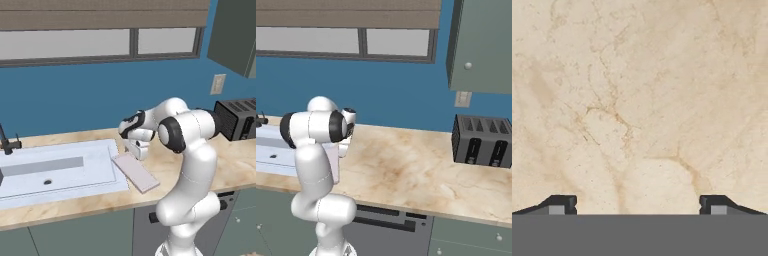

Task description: The ice cube tray has been filled with water. Take the tray and place it in the freezer to make ice. Close the freezer door after placing the tray.

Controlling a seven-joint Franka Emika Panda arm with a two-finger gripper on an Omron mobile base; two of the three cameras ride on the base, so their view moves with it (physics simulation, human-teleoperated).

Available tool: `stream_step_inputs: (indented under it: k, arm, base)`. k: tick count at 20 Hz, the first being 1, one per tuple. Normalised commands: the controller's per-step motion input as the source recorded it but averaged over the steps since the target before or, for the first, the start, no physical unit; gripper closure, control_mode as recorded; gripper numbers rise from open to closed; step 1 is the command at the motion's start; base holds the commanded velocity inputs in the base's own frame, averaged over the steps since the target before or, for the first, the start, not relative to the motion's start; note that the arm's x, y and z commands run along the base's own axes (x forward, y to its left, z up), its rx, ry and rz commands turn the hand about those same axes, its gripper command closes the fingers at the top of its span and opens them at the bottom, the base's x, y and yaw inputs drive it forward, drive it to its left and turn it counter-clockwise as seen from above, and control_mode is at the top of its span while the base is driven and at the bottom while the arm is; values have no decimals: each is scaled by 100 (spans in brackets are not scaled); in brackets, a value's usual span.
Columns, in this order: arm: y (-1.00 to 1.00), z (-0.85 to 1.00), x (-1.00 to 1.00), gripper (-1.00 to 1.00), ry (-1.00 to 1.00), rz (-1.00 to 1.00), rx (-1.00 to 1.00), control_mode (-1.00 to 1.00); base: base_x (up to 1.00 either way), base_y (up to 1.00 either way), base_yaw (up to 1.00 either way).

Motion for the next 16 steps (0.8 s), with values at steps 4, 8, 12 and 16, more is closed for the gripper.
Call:
stream_step_inputs:
  k: [4, 8, 12, 16]
  arm:
    - [56, -37, -76, -100, 0, -11, 4, -100]
    - [53, -38, -70, -100, 0, -11, 3, -100]
    - [49, -35, -69, -100, 0, -11, 2, -100]
    - [51, -34, -77, -100, 1, -13, 3, -100]
  base:
    - [0, 0, 0]
    - [0, 0, 0]
    - [0, 0, 0]
    - [0, 0, 0]
